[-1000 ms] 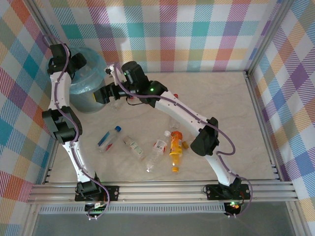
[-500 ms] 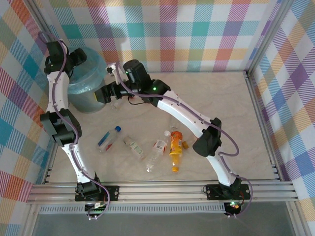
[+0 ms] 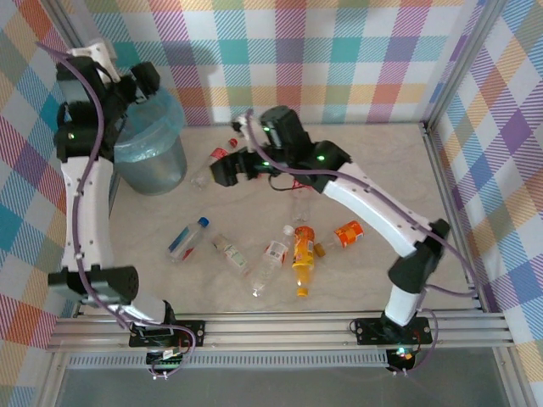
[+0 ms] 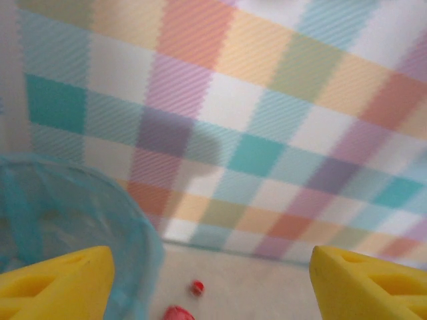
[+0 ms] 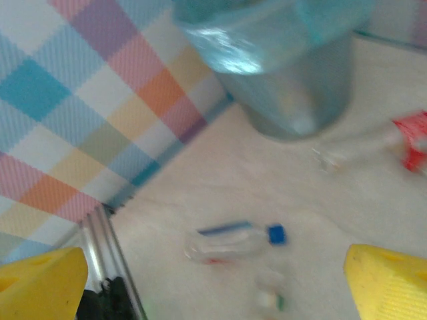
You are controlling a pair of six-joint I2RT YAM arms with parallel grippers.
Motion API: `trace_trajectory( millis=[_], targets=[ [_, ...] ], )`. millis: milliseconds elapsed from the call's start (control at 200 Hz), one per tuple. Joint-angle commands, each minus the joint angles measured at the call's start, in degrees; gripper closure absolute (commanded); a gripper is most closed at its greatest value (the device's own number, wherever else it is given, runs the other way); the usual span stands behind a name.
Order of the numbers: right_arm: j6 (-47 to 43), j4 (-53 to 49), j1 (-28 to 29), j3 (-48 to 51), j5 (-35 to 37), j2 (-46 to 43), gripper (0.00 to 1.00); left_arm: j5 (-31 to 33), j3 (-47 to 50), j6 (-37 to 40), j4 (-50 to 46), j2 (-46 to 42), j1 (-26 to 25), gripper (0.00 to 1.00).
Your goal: Put the plastic bottles in the bin
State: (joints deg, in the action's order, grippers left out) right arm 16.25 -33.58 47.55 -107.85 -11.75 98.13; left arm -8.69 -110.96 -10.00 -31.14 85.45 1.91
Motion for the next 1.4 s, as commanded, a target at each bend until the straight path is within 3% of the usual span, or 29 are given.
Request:
trace_trajectory(
  millis=[0, 255, 410, 630, 840, 1090, 1160, 1395],
  targets=[
    [2.75, -4.73, -4.3, 9.9, 5.5, -6.69, 0.03, 2.19, 7.73, 3.61, -0.39, -3.65, -6.0, 0.23],
    [16.4, -7.36, -9.49, 36.75, 18.99, -25.63, 0.01, 2.21, 22.17, 13.06, 1.87, -9.86, -25.91, 0.23],
    [31.21, -10.15, -9.49, 48.36, 23.04, -33.82, 0.03, -0.88, 26.24, 19.89, -1.08, -8.85, -33.16, 0.23],
    [48.06, -7.4, -9.5, 62.75, 21.53, -40.65, 0.09, -20.67, 30.47, 29.57, -5.35, -7.99, -35.88, 0.21],
    [54.65, -0.63, -9.49, 70.39, 22.13, -40.36, 0.12, -29.46, 35.45, 37.66, -7.25, -8.3, -37.99, 0.18],
    [56.51, 4.74, -9.48, 68.33, 23.88, -31.77, 0.08, -31.43, 39.43, 42.59, -6.66, -9.49, -39.09, 0.1],
    [57.91, 4.75, -9.58, 67.92, 25.11, -29.4, 0.07, -31.02, 40.09, 43.04, -5.99, -9.9, -39.09, 0.0],
    [58.09, 8.22, -10.62, 65.91, 24.46, -22.31, 0.09, -30.6, 41.17, 44.6, -6.28, -11.04, -39.14, 0.0]
  ],
)
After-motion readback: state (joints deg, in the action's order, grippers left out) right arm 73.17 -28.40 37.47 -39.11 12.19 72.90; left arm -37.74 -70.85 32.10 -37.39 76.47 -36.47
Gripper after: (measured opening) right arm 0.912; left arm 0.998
